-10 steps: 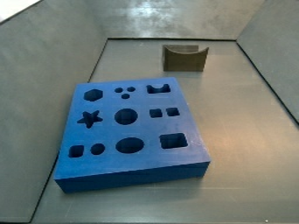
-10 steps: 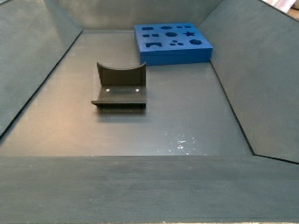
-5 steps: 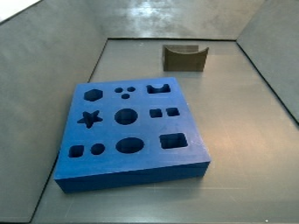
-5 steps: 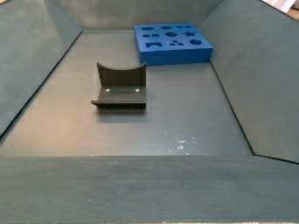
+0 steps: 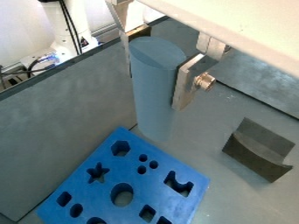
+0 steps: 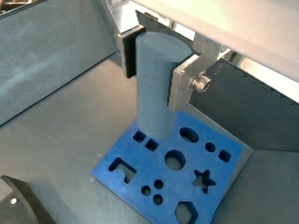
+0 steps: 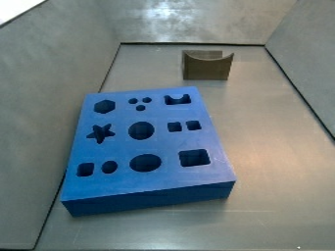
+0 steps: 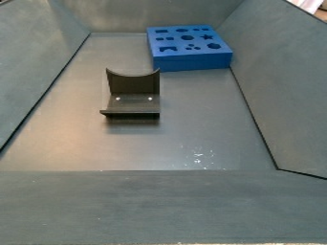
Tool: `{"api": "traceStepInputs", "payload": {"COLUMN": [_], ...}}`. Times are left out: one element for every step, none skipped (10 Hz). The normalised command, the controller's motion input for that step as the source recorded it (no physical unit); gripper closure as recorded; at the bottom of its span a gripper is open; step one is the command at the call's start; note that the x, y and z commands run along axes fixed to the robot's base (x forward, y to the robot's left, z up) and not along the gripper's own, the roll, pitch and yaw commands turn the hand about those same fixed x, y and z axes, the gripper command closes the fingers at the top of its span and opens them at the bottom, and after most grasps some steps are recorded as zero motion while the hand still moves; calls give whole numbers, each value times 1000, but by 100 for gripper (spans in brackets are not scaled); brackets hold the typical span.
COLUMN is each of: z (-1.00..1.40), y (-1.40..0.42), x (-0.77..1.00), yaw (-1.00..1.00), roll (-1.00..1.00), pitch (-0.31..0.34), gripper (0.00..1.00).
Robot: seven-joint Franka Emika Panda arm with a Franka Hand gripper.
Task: Pick up the oval object. Move up. Place the oval object on the fixture. Regrasp the oval object. Move to above the board. Insert the oval object.
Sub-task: Insert the oval object.
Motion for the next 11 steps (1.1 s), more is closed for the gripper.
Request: {"api": "traceStepInputs", "payload": {"z": [-434,-123,-297,-649,-597,0,-329,-783,-760,-777,-823], "y": [0,-246,-317,-480,-406,-29,-143,-391,-569,-606,-649], "x": [-157,-86,-803,-269,-69,0,-91,0,89,131,160], "yaw": [160,106,0,63,83,51,123,377,440,440,394], "roll": [-267,-51,-330,-191,-149,-9,-37,-17,-9,0,0], "pitch": [4,-47,-194,-57,-143,0,-159,-179,-124,-100,-83], "gripper": [100,100,100,100,100,100,100,100,100,100,100]}}
